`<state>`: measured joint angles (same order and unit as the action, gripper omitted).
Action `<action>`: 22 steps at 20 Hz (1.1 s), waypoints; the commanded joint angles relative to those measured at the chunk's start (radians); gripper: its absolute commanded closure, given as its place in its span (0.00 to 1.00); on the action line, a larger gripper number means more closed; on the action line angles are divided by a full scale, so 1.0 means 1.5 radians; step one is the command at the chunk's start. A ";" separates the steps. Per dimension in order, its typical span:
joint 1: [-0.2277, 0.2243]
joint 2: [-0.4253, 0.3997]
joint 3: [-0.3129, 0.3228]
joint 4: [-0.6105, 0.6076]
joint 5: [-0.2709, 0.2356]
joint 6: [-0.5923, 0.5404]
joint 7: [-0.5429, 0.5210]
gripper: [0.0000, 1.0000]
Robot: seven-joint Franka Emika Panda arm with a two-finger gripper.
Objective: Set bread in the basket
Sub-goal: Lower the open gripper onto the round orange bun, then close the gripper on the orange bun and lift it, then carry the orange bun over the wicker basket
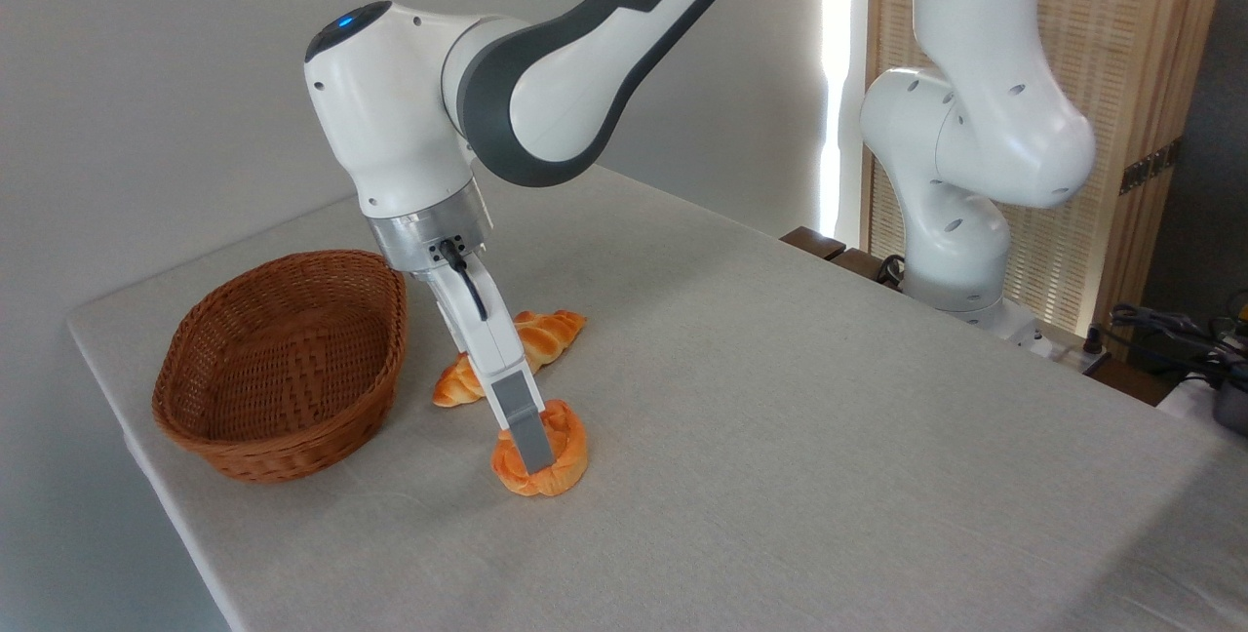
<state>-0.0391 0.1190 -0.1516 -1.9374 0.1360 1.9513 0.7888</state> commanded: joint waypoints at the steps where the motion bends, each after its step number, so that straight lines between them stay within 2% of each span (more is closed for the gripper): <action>1: -0.003 -0.004 0.001 -0.005 0.012 0.010 0.011 0.64; 6: -0.002 -0.007 0.001 0.019 0.011 -0.002 0.013 0.63; 11: -0.002 -0.001 -0.019 0.173 -0.009 -0.110 0.007 0.59; 15: -0.003 0.037 -0.032 0.245 -0.143 -0.103 -0.005 0.58; 16: -0.003 0.053 -0.046 0.261 -0.156 -0.094 -0.031 0.58; 18: -0.003 0.094 -0.081 0.291 -0.159 -0.037 -0.132 0.58; 19: -0.003 0.114 -0.097 0.293 -0.154 0.004 -0.177 0.54; 20: -0.003 0.131 -0.109 0.293 -0.152 0.048 -0.204 0.46; 22: -0.014 0.155 -0.119 0.293 -0.152 0.106 -0.248 0.44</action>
<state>-0.0440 0.2654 -0.3046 -1.5496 -0.0854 2.0086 0.5246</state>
